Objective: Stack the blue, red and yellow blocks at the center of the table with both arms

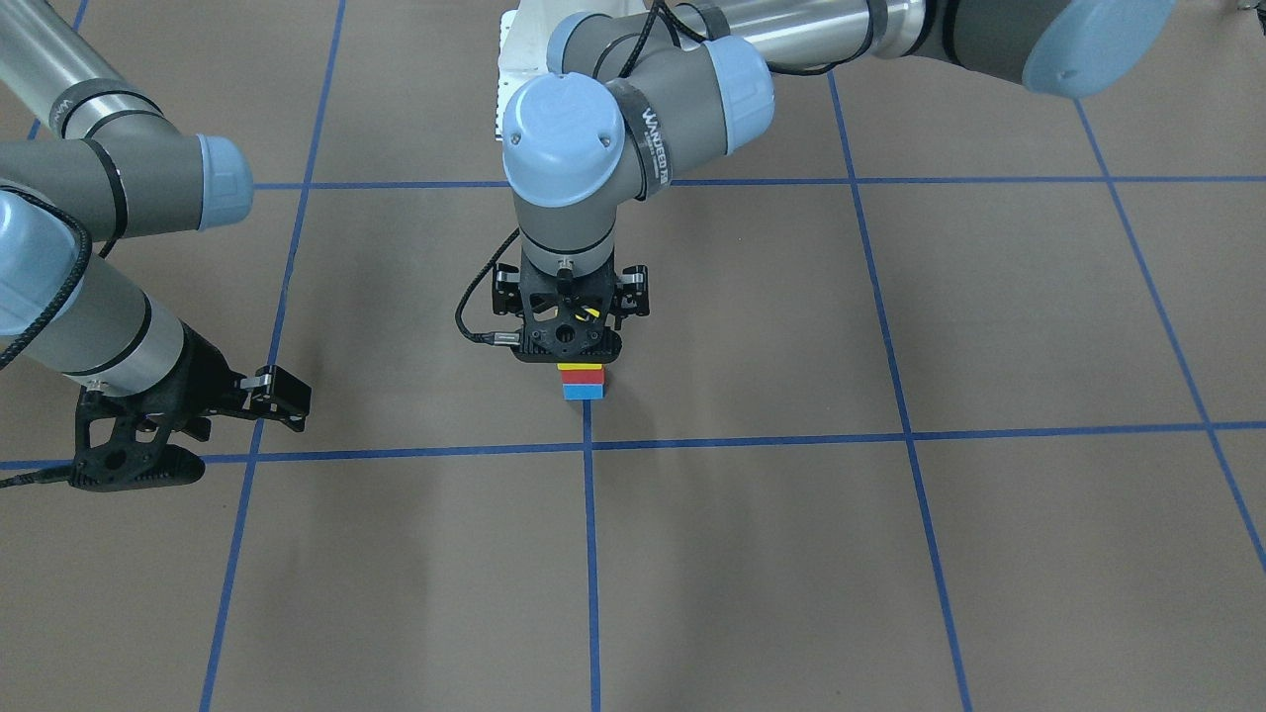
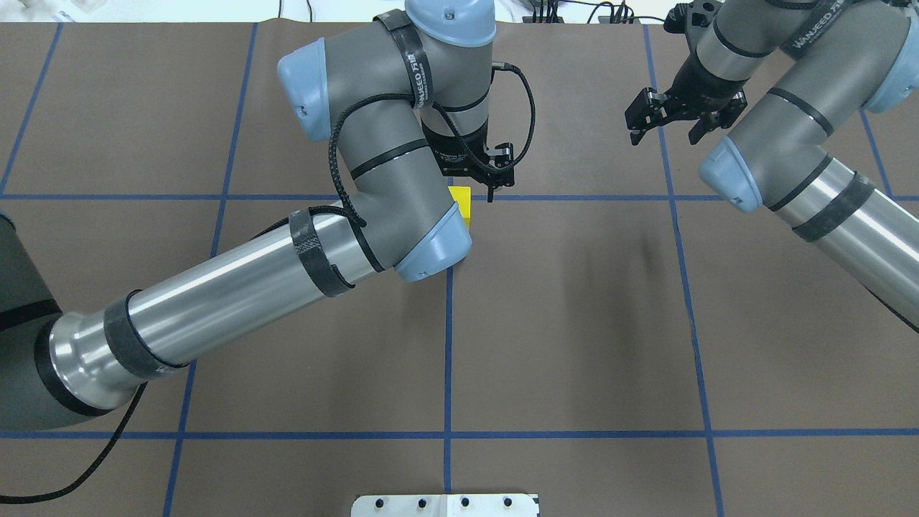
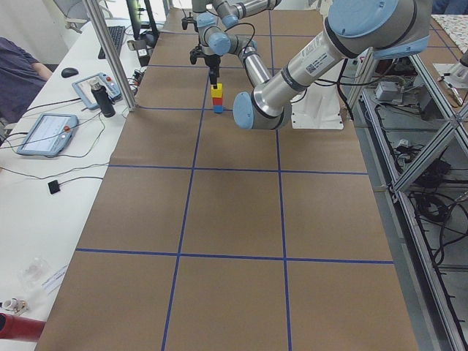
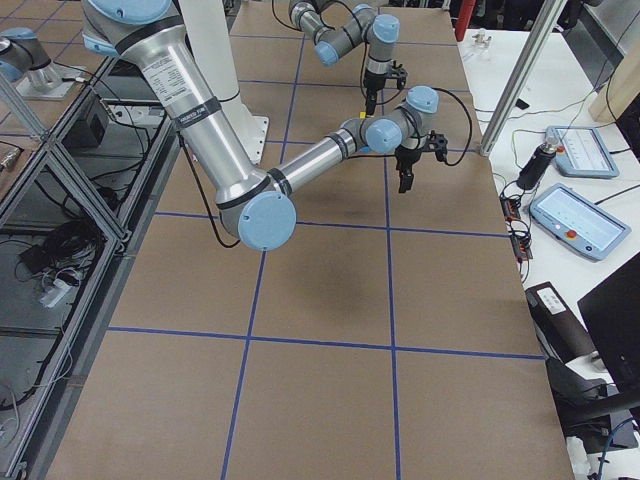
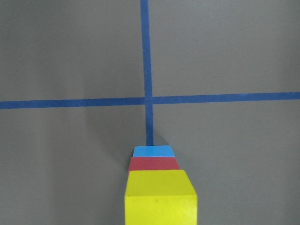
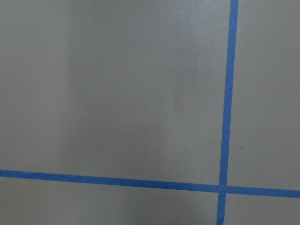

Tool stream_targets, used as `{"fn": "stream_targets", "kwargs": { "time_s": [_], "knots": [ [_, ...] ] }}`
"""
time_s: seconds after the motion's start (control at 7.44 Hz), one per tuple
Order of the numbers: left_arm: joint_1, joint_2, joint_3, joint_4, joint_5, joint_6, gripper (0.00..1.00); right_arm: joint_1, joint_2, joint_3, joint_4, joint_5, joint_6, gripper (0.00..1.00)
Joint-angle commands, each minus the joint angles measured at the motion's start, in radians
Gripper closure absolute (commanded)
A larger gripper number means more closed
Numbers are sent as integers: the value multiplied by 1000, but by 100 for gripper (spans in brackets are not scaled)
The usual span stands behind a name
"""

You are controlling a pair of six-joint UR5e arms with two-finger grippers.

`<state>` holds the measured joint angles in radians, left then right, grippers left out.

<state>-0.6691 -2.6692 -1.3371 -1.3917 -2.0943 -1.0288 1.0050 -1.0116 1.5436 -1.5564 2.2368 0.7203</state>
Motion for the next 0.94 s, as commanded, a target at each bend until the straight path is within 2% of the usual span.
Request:
{"fn": "stream_targets", "kwargs": {
  "time_s": [0.0, 0.13, 0.27, 0.4, 0.54, 0.67, 0.81],
  "knots": [
    [-42, 111, -188, 46, 3, 7, 0, 47, -10, 4, -5, 15, -84, 1],
    [-87, 262, -344, 42, 6, 19, 0, 91, -43, 3, -7, 29, -182, 1],
    [-152, 416, -476, 40, 5, 149, 0, 133, -73, -6, -8, 36, -279, 1],
    [-218, 551, -541, 40, -1, 338, 0, 160, -109, -8, -7, 35, -338, 1],
    [-290, 659, -550, 34, -3, 401, 0, 208, -151, -8, -4, 50, -341, 1],
    [-370, 761, -545, -18, -1, 491, 0, 239, -213, 0, 1, 61, -433, 1],
    [-477, 863, -527, -89, -4, 618, 0, 324, -255, -6, -7, 101, -547, 1]
  ]
}}
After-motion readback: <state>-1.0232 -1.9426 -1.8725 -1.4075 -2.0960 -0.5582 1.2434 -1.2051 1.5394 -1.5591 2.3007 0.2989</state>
